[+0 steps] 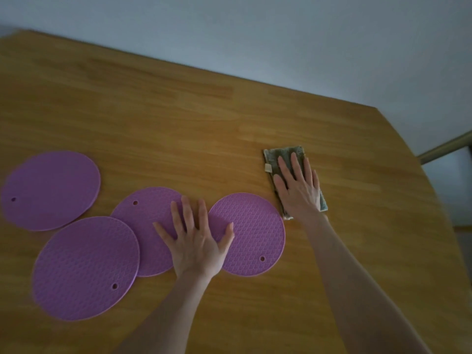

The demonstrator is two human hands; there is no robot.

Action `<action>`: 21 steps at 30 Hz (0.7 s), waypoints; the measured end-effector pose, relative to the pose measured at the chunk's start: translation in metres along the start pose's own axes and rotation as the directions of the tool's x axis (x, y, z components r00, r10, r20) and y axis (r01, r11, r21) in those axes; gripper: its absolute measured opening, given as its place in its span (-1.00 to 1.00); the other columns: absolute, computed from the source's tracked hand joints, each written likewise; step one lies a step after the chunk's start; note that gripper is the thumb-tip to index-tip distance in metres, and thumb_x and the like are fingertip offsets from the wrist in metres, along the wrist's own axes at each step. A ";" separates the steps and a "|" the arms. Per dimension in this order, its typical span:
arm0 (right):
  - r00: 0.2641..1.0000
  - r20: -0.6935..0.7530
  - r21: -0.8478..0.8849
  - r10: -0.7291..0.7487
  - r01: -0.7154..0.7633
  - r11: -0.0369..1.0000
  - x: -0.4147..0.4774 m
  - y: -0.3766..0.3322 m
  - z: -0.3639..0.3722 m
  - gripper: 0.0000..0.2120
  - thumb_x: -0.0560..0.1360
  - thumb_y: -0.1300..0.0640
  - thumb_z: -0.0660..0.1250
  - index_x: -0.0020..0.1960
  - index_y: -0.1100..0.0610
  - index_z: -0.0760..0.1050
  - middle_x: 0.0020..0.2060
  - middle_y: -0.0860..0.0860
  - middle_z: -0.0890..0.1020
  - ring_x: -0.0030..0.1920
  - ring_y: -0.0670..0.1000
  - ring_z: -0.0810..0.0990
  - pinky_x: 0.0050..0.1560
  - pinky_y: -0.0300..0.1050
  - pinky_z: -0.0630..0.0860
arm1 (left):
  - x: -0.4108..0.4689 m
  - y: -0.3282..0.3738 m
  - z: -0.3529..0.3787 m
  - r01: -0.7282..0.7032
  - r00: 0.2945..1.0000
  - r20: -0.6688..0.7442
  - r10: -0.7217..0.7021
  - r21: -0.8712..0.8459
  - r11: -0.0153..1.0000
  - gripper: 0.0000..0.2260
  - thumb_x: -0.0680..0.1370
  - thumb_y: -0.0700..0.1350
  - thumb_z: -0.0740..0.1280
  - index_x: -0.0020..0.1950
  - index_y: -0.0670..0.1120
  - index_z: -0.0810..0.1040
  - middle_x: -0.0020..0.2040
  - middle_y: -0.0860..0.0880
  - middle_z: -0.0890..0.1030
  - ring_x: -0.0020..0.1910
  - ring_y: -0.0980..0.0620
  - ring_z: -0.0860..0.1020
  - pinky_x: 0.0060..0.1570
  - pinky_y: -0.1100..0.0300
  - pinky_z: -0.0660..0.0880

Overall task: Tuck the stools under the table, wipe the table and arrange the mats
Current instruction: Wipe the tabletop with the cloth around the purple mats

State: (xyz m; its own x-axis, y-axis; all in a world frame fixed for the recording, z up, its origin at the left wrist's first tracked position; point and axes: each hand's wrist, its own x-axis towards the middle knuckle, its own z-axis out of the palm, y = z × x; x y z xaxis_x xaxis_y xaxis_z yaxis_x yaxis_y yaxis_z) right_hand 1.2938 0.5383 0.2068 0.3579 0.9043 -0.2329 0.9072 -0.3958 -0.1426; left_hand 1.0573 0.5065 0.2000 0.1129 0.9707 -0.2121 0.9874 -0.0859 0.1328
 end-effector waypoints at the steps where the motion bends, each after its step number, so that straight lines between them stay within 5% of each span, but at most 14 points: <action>1: 1.000 -0.002 0.004 0.001 -0.001 1.000 -0.002 0.005 0.000 -0.49 0.61 -0.21 -0.17 0.53 -0.19 -0.16 0.54 -0.10 -0.16 0.52 0.01 -0.26 0.49 0.00 -0.24 | 0.000 0.000 0.000 0.002 1.000 0.000 -0.002 0.004 1.000 -0.17 0.42 0.45 -0.21 0.56 -0.01 -0.03 0.56 -0.14 -0.04 0.52 -0.18 -0.13 0.34 -0.38 -0.23; 10: 0.979 -0.050 0.071 0.199 -0.196 0.978 -0.100 0.050 0.018 -0.50 0.62 -0.20 -0.15 0.52 -0.20 -0.15 0.54 -0.12 -0.14 0.53 0.00 -0.24 0.49 -0.02 -0.21 | -0.001 -0.001 0.001 -0.008 1.000 -0.022 0.007 -0.048 0.999 -0.20 0.46 0.42 -0.09 0.55 -0.04 0.00 0.56 -0.13 -0.09 0.52 -0.15 -0.18 0.36 -0.36 -0.25; 21: 0.977 -0.052 0.109 0.209 -0.202 0.973 -0.229 0.010 0.058 -0.42 0.44 -0.29 -0.42 0.45 -0.22 -0.31 0.47 -0.16 -0.28 0.51 0.02 -0.30 0.45 -0.05 -0.30 | -0.021 -0.017 -0.014 -0.054 0.999 -0.014 0.053 -0.327 0.944 -0.31 0.57 0.28 0.01 0.56 -0.09 -0.06 0.55 -0.19 0.00 0.53 -0.14 -0.09 0.40 -0.24 -0.30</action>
State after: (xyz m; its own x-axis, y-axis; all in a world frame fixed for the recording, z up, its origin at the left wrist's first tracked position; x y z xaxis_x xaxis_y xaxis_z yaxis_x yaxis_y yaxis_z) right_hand 1.2079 0.3178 0.2029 0.5503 0.8088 -0.2073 0.7865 -0.5855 -0.1963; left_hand 1.0365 0.4902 0.2155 0.1631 0.9679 -0.1911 0.8894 -0.0604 0.4532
